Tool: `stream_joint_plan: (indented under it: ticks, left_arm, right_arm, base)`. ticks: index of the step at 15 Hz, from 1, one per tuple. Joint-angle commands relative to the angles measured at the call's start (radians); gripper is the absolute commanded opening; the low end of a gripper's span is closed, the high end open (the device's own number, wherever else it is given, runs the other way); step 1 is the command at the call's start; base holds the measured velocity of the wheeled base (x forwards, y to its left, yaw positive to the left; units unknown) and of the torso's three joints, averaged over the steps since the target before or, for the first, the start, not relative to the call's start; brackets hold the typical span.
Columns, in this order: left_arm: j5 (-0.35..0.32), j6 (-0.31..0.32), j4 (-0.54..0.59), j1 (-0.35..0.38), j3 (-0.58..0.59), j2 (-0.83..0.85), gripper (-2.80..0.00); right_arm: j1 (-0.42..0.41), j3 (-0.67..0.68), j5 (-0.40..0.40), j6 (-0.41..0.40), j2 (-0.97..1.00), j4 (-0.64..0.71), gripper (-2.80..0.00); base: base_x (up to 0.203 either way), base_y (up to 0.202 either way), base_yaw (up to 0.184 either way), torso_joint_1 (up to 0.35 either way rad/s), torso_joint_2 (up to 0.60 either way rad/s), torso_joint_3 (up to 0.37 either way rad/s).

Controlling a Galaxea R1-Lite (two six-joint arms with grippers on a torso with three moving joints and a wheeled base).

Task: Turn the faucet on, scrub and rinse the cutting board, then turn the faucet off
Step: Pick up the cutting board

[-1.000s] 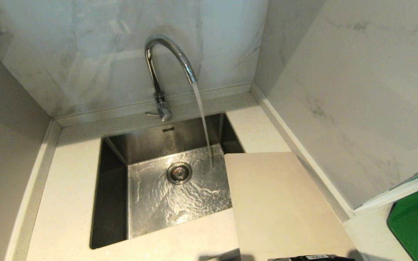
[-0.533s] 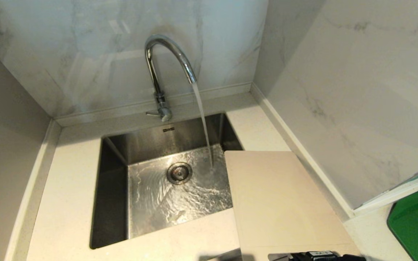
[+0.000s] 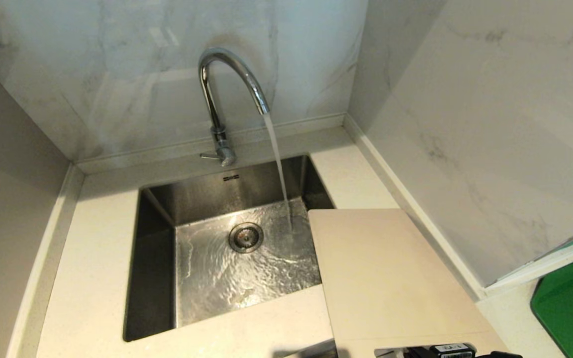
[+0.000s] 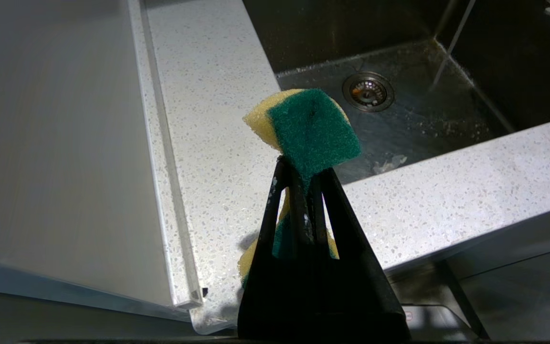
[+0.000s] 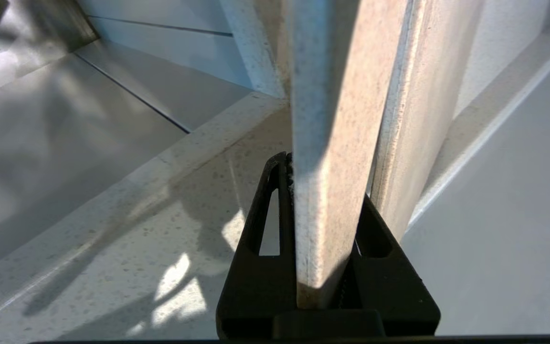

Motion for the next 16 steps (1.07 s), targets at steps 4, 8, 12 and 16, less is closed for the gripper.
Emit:
stream_joint_plan:
  ticks: [4, 8, 12, 16]
  left_arm:
    - [0.0, 0.0, 0.0, 0.001, 0.0, -0.001, -2.8]
    - [0.0, 0.0, 0.0, 0.001, 0.0, 0.001, -2.8]
    - [0.002, -0.002, 0.0, 0.001, 0.0, -0.001, -2.8]
    - [0.0, -0.002, 0.0, 0.001, 0.0, -0.001, -2.8]
  right_arm:
    - [-0.029, -0.014, -0.005, -0.11, -0.04, 0.009, -2.8]
    - [-0.083, -0.066, 0.003, -0.257, -0.093, 0.01, -2.8]
    - [-0.083, -0.122, 0.006, -0.311, -0.144, 0.103, -2.8]
    - [-0.082, -0.247, 0.009, -0.313, -0.251, 0.392, -2.8]
  base:
    - [0.0, 0.0, 0.0, 0.0, 0.0, 0.0]
    - [0.0, 0.0, 0.0, 0.0, 0.0, 0.0]
    - [0.0, 0.0, 0.0, 0.0, 0.0, 0.0]
    - [0.0, 0.0, 0.0, 0.0, 0.0, 0.0]
